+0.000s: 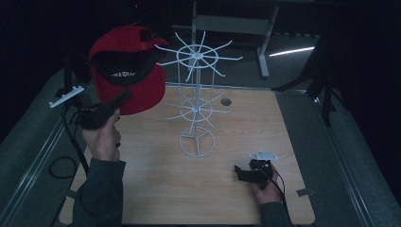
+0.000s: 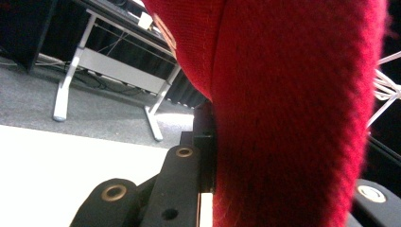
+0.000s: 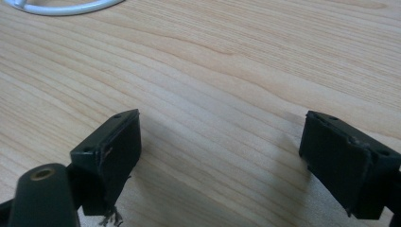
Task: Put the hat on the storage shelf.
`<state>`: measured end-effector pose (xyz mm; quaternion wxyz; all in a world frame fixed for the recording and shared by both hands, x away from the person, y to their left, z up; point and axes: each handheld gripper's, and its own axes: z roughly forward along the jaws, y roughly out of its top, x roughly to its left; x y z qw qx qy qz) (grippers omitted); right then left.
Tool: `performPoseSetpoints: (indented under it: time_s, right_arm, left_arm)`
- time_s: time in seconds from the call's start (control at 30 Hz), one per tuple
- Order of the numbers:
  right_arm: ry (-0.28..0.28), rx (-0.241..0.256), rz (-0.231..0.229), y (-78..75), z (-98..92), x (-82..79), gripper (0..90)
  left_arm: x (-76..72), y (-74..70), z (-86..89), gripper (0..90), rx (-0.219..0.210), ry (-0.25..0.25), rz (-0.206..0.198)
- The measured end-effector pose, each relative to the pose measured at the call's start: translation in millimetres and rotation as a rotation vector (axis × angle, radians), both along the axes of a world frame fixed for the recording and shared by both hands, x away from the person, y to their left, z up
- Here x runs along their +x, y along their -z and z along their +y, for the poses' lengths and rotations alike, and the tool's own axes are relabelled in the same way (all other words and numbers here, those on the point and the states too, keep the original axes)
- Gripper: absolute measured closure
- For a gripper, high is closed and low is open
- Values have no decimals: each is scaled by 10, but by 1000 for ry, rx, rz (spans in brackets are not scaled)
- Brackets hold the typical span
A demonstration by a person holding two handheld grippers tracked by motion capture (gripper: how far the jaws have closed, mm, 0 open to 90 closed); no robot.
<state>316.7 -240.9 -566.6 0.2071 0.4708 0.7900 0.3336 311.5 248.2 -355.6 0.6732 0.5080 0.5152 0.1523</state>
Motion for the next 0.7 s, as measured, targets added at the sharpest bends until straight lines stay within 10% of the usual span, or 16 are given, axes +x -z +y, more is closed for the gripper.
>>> performPoseSetpoints:
  time_s: [0.7]
  right_arm:
    - [0, 0, 0, 0, 0, 0, 134]
  left_arm:
    - [-47, -31, -5, 834, -16, 6, -39]
